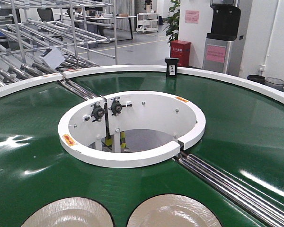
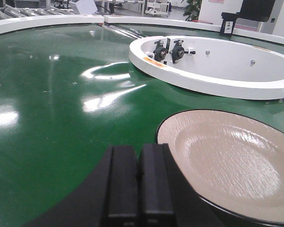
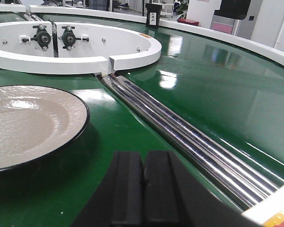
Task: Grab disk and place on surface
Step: 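Lower both grippers toward the two beige plates on the green conveyor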
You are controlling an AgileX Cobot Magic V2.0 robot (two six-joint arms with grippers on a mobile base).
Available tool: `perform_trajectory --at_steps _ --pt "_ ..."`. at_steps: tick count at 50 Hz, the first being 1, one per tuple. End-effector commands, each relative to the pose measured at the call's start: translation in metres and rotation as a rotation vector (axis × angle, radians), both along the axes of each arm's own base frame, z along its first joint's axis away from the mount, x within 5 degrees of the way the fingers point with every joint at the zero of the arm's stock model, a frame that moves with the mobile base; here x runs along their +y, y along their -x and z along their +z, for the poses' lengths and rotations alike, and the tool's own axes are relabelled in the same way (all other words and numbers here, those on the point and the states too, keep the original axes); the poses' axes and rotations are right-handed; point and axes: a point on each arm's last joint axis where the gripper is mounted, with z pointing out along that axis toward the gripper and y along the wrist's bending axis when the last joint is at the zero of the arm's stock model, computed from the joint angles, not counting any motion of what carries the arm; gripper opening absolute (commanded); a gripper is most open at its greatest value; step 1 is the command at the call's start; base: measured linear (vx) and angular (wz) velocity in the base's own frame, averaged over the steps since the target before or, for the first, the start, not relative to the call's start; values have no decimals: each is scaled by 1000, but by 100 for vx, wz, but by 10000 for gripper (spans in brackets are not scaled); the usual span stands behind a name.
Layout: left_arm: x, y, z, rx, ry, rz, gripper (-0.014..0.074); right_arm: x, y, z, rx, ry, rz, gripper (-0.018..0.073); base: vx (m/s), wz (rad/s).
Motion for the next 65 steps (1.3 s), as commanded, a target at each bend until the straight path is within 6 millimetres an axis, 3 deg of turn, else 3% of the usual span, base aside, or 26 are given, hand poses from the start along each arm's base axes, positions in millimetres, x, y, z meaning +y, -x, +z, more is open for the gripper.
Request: perform_trajectory --at_steps 1,38,47,51,58,65 --pt "-1 0 16 -98 -1 -7 -8 0 0 5 -80 1 -2 -8 0 0" --pt "-1 0 18 -121 -2 -9 -8 0 -1 5 -81 1 -2 -8 0 0" --pt "-2 0 28 -227 -7 -20 -8 0 -1 10 -136 -3 1 -8 0 0" --pt "-3 1 35 -310 -9 -29 -8 1 0 20 -241 -13 5 -8 0 0" --pt "-5 10 67 -587 12 -60 -8 0 6 49 -509 -91 13 -8 0 0" --pt "-4 19 115 -593 -1 -44 -5 -1 5 86 -475 -165 3 -8 0 0"
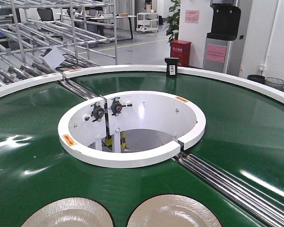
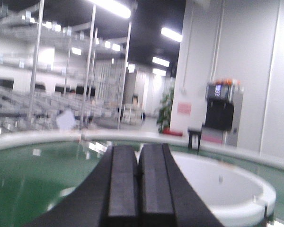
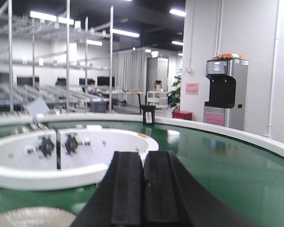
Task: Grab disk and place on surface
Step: 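Lower both grippers toward the two beige plates on the green conveyor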
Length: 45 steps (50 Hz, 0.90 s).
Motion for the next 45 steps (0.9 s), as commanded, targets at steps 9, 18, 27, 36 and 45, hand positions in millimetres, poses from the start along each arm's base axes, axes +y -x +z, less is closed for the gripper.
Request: perform_trajectory --at_steps 9,18,27,36,45 --pt "1 13 118 -53 -34 32 -1 1 -13 99 -15 18 -6 -8 0 0" --pt "3 -22 147 84 -27 38 3 4 -55 123 92 26 -5 -8 0 0" --pt "6 -78 119 378 -18 42 31 8 -95 101 267 16 -1 -3 0 0" --pt "9 -118 85 651 -14 48 183 9 -119 82 393 -68 1 42 0 0" --pt "10 -150 54 831 -10 46 416 10 -132 66 490 -83 -2 167 0 0"
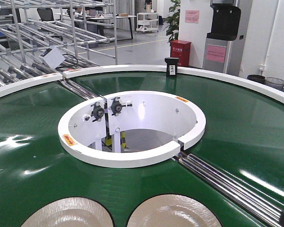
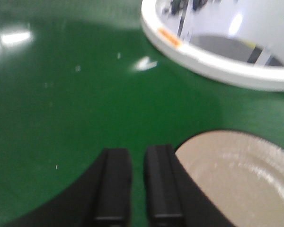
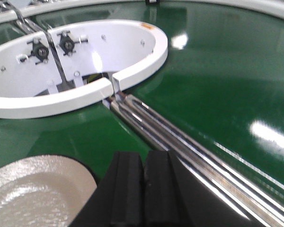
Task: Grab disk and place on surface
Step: 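Lower both grippers toward the two beige plates on the green conveyor, then close left and right grippers on the rims of the two plates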
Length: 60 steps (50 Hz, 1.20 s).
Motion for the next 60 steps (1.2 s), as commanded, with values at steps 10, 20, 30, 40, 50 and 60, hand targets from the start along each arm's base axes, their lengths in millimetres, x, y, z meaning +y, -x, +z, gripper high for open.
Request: perform_trajectory --at_steps 10,20,30,40,50,60 --pt "1 -43 -25 81 23 1 560 0 -17 3 -25 -20 -20 401 0 0" --pt "0 -65 -53 234 100 35 514 0 -22 -3 3 -18 -20 563 0 0" --pt "-2 -100 -60 301 225 51 459 0 -22 -3 5 -17 -20 575 0 0" --pt "11 -128 -65 377 274 -75 459 0 -22 -3 6 -17 -20 575 0 0" --pt "32 -139 -91 440 345 -183 459 0 -22 -3 5 -17 -20 575 0 0" --pt "19 -141 -109 472 469 -429 459 0 -22 -3 5 -17 -20 575 0 0"
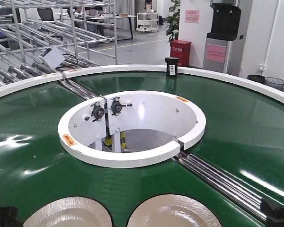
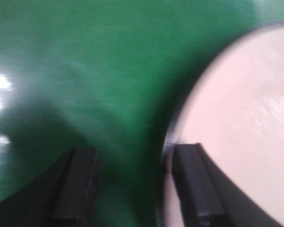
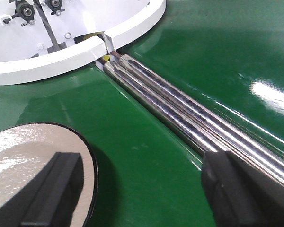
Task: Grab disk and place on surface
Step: 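Close left and right grippers on the rims of the two plates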
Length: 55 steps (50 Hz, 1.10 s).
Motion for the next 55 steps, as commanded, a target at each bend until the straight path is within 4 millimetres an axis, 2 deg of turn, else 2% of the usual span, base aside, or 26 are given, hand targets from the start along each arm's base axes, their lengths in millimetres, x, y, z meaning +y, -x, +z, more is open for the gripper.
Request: perform_trajectory --at_steps 1,14,31,34,37,42,47,55 --pt "-10 -6 15 -82 119 -65 459 -2 -5 19 -118 -2 -14 575 0 0" --pt "-16 -8 7 -75 199 -104 459 -2 -5 19 -118 -2 -14 575 0 0" --pt "-44 -11 -10 -13 224 -199 442 -2 -5 19 -118 -2 -14 575 0 0" --pt "-45 -10 -11 -10 220 -204 415 -2 -5 19 -118 -2 -14 575 0 0" --pt "-45 -10 -11 -9 221 -205 342 -2 -5 18 -116 -1 -13 575 0 0" --pt "-45 -10 -10 -6 226 -205 192 -1 -5 17 -106 -1 -12 575 0 0" --pt "-42 -8 -4 -8 240 -183 4 -1 -5 17 -106 -1 -12 575 0 0" --pt "-25 -3 21 -54 243 -90 -8 -1 -5 17 -105 -6 -14 575 0 0"
